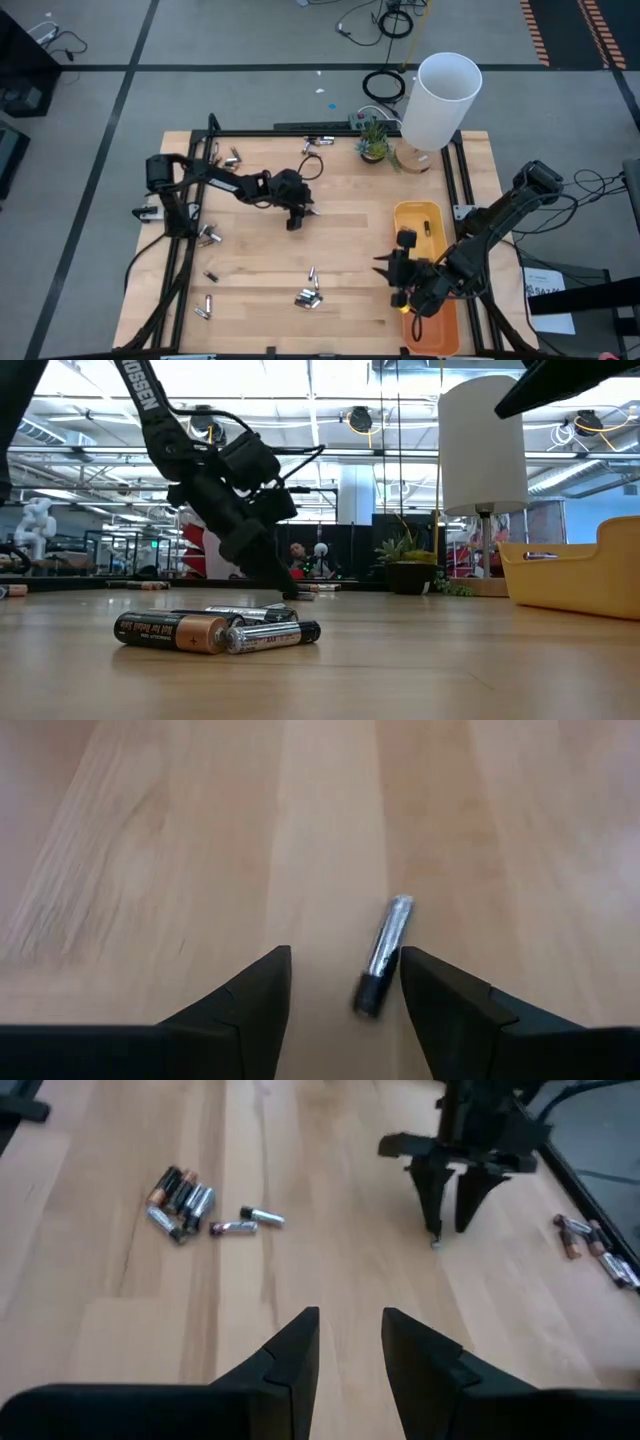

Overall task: Sort batteries
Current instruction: Put the black battery into the orange bin

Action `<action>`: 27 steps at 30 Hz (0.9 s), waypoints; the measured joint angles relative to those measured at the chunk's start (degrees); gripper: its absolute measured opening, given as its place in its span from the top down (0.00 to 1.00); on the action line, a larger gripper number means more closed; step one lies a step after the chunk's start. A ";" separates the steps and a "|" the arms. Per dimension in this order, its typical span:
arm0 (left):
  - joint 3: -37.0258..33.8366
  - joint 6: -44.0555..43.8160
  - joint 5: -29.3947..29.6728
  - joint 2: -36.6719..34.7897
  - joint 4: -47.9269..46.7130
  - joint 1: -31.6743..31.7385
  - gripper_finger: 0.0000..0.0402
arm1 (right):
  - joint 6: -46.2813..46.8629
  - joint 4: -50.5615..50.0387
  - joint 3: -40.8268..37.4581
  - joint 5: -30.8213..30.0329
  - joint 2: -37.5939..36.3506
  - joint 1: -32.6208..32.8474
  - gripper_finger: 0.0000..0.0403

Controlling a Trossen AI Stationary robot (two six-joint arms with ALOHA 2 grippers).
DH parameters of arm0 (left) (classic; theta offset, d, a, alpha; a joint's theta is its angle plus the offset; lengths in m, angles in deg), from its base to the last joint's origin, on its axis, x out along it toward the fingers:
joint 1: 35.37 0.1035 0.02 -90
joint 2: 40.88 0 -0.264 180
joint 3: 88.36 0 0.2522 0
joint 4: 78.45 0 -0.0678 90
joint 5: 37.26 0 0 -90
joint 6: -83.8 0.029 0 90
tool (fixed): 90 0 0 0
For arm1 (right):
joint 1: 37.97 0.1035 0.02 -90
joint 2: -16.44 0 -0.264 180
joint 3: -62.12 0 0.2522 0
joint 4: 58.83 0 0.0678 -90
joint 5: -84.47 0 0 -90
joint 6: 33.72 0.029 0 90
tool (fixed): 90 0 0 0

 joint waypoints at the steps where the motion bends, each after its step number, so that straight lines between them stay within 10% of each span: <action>1: 0.01 -0.02 -0.04 0.38 0.19 0.00 0.51 | 0.44 0.16 0.00 -0.35 0.00 0.00 0.75; 7: 0.15 0.00 0.36 2.00 0.54 -0.60 0.58 | 0.46 1.09 0.00 -0.81 -0.02 -0.02 0.75; 15: 0.16 0.00 -0.73 2.13 0.33 -1.77 0.92 | -0.93 3.76 0.03 -5.06 -0.02 -0.07 0.75; 27: -0.34 -4.51 -10.79 -2.81 2.88 -4.88 0.92 | 5.32 4.13 0.03 -7.81 0.11 -5.78 0.75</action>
